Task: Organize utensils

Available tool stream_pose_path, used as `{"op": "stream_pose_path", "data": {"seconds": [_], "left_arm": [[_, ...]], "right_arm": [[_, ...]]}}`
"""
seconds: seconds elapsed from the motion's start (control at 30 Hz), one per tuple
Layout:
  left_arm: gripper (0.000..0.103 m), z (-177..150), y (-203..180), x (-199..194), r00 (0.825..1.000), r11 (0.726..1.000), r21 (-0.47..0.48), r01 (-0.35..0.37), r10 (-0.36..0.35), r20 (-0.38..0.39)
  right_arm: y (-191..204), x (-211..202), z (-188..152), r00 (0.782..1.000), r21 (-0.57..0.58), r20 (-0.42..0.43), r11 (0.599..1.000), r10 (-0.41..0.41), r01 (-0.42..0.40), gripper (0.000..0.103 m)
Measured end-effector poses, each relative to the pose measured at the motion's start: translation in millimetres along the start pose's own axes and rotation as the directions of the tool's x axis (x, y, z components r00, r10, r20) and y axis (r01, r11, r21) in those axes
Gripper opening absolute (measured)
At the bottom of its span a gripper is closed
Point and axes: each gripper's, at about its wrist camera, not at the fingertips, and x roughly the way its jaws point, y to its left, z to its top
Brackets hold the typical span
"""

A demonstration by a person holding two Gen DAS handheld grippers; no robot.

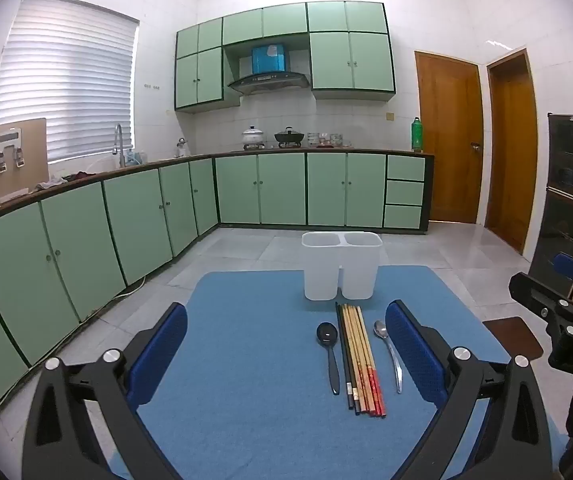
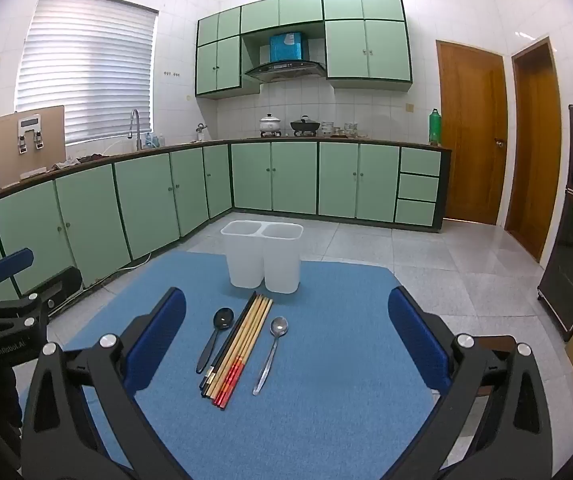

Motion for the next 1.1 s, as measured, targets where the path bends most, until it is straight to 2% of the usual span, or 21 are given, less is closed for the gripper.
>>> {"op": "stream_pose_path", "data": {"seconds": [0.93,1.1], "left_arm": [[0.097,-3.5,6.4,-0.1,1.0,1.0,-0.011,0.0,0.0,-0.011],[0.097,-18.3,8.9,9.5,1.0,1.0,-0.014,-0.004,0.004,-0.019]], "right_arm": [[-3.7,4.3,-2.3,1.0,0.008,-0.004,1.0,0.004,-0.004,0.098],[-4.3,4.6,-2.6,1.0,0.01,-0.005,1.0,0.004,-0.004,0.098]]}}
